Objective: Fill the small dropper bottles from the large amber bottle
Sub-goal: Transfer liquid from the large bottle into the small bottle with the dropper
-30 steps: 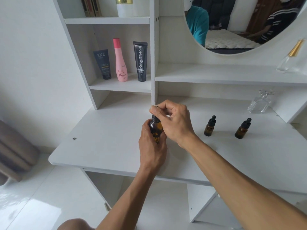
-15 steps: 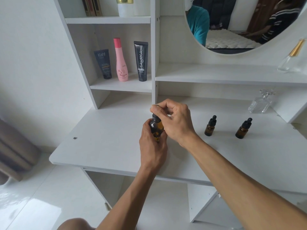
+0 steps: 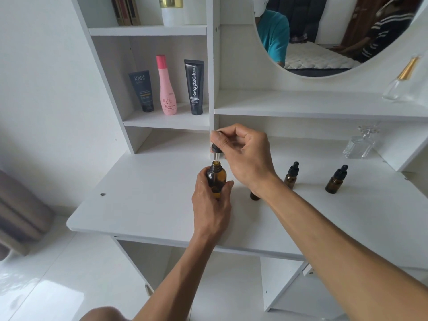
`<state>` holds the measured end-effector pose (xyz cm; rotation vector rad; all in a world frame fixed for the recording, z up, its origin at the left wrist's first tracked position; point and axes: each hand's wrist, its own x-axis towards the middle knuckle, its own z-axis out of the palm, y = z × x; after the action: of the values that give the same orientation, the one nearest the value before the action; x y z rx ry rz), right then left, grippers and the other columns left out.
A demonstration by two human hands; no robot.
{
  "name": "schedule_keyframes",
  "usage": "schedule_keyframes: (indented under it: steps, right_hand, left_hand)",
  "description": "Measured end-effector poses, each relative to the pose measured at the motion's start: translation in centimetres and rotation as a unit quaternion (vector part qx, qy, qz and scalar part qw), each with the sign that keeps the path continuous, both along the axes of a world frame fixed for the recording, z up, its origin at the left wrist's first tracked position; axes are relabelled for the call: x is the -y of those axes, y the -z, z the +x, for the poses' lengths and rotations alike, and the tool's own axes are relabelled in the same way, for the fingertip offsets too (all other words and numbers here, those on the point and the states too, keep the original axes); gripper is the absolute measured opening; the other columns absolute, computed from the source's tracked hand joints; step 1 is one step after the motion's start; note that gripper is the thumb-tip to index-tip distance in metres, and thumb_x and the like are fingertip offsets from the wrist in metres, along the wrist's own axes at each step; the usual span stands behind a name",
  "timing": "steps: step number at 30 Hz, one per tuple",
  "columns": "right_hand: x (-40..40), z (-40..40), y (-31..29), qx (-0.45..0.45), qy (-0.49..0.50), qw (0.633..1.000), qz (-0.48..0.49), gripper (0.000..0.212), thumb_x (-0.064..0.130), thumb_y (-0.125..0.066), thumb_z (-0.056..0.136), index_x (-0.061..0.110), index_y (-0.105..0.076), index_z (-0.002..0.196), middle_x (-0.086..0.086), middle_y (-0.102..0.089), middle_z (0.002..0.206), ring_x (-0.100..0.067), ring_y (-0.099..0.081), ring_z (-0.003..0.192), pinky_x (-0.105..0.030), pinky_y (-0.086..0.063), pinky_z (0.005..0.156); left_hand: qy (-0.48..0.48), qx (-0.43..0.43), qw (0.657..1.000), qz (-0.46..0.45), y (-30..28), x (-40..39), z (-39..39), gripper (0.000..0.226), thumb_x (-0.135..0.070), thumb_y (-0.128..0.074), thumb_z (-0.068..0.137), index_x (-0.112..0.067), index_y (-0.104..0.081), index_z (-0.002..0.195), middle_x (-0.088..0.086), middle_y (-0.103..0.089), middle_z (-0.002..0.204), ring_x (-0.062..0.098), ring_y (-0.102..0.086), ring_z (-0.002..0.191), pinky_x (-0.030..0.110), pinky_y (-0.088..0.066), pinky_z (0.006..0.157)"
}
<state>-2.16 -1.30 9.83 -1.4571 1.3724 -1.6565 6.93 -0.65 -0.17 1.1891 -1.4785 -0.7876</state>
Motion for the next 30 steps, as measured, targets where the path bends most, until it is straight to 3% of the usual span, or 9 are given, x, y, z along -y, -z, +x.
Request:
schedule_keyframes:
  steps: [8,11,16,20,30]
  right_hand:
    - [0.1,-0.3,-1.7,0.024,0.001,1.0,-0.021,0.019,0.022,-0.073,0.091,0.003,-0.071,0.092,-0.013,-0.076,0.082,-0.021,-0.076,0.073,-0.023,-0.056,0.066]
    - [0.1,-0.4,-2.2,0.028,0.006,0.999,-0.027,0.018,0.022,-0.072,0.092,0.003,-0.071,0.093,-0.014,-0.076,0.083,-0.02,-0.076,0.073,-0.023,-0.057,0.065]
    - [-0.2,-0.4,-3.1,0.039,0.01,0.999,-0.034,0.017,0.022,-0.072,0.091,0.004,-0.072,0.093,-0.015,-0.075,0.084,-0.02,-0.076,0.074,-0.033,-0.062,0.069]
    - [-0.6,-0.6,-4.1,0.07,0.005,0.997,-0.044,0.015,0.019,-0.071,0.092,0.004,-0.071,0.092,-0.018,-0.075,0.086,-0.022,-0.077,0.075,-0.028,-0.061,0.066]
    - [-0.9,-3.2,-5.0,0.066,0.04,0.995,-0.058,0.015,0.023,-0.071,0.092,0.009,-0.072,0.093,-0.011,-0.076,0.086,-0.02,-0.077,0.074,-0.031,-0.061,0.065]
  left_hand:
    - [-0.003,0.004,1.0,0.003,0.1,0.1,0.0,0.045,-0.023,-0.07,0.09,-0.02,-0.047,0.129,-0.011,-0.062,0.104,-0.019,-0.054,0.086,-0.001,-0.037,0.07]
    - [-0.004,0.004,1.0,0.003,0.0,0.0,0.0,0.045,-0.023,-0.07,0.09,-0.021,-0.047,0.129,-0.01,-0.063,0.105,-0.019,-0.054,0.086,-0.001,-0.036,0.071]
    - [-0.003,0.002,1.0,0.002,0.0,0.0,0.0,0.043,-0.021,-0.07,0.09,-0.024,-0.047,0.127,-0.018,-0.06,0.099,-0.02,-0.054,0.085,-0.001,-0.036,0.07]
    - [-0.003,-0.003,1.0,0.001,-0.1,0.0,-0.1,0.041,-0.018,-0.07,0.09,-0.029,-0.045,0.121,-0.023,-0.059,0.097,-0.017,-0.056,0.085,0.0,-0.037,0.07]
    - [-0.005,0.001,1.0,0.001,-0.2,-0.1,-0.1,0.041,-0.019,-0.069,0.09,-0.035,-0.041,0.116,-0.024,-0.058,0.096,-0.018,-0.055,0.084,0.0,-0.037,0.069]
